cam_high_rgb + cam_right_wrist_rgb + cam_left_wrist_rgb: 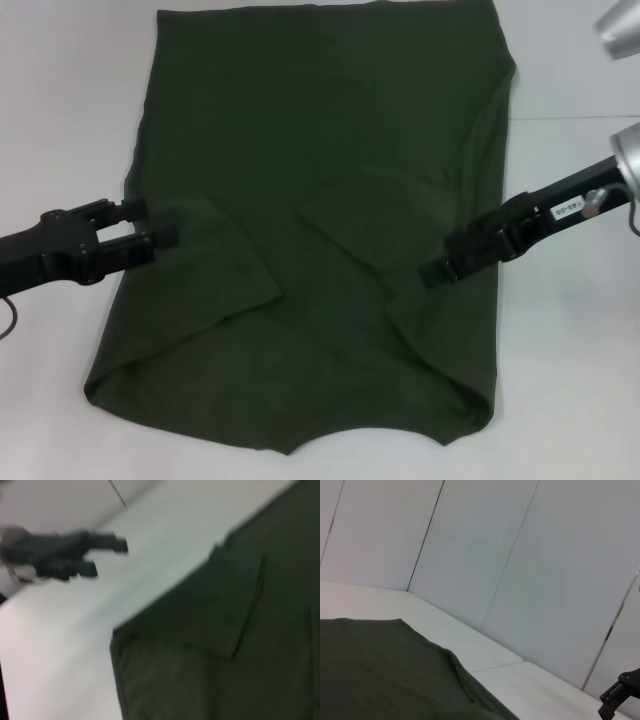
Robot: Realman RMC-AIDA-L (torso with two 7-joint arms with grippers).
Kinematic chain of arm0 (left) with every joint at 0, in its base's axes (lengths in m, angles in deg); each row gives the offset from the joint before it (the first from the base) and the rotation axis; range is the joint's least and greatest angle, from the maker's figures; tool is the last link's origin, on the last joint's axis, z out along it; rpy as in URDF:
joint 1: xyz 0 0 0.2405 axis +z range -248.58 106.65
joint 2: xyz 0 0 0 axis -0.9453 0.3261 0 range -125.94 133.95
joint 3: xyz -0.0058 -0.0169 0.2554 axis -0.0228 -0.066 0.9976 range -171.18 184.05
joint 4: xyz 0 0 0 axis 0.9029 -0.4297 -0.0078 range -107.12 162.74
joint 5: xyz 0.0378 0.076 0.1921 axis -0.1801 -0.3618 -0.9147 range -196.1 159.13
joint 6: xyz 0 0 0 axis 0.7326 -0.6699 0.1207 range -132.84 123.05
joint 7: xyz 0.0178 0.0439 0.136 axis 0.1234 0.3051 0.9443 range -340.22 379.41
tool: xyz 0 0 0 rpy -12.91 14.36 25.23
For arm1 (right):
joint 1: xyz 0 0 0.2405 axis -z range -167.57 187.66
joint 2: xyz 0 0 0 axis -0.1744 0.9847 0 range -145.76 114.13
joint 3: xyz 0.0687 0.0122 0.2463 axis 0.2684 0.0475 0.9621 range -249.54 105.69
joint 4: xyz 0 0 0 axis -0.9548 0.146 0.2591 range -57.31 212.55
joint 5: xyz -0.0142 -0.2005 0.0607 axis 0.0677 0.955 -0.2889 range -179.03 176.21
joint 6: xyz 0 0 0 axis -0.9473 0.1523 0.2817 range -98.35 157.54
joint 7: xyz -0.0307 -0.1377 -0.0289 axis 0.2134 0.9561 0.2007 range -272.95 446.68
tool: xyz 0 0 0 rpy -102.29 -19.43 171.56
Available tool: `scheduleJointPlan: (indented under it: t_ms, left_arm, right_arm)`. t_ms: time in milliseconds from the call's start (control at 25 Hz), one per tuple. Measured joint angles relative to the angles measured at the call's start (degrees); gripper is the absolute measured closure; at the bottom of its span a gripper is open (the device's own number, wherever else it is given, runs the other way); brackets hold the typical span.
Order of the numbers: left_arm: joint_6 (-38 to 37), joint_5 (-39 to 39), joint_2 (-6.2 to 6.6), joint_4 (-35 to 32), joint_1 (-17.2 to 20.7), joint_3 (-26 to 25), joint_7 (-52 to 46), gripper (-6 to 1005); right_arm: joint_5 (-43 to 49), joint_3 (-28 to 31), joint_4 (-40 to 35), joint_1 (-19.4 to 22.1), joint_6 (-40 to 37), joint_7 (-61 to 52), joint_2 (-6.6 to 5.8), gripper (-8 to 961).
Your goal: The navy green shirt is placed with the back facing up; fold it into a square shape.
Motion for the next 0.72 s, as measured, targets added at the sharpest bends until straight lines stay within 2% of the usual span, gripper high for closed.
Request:
scheduleJointPlan:
  t_ms: [160,360,720]
  left_arm:
    - [0.3,-1.2,-0.12,-0.1,0.1,0.3,0.7,237]
    - [0.4,-1.9,-0.19,-0.1,0.2,0.2,1.5,236]
    - [0.6,-1.9,-0.27,0.3,0.1,0.3,2.6,236]
  right_arm:
    - [4.5,-3.1,-0.1,-1.7,0.7,-2.5,0.95,19]
    - [7.7,-7.1,-0.2,-2.1,5.6,-2.2,1.97,19]
    - [8.3,-8.9,-0.2,-2.0,9.3,11.6,3.09,20]
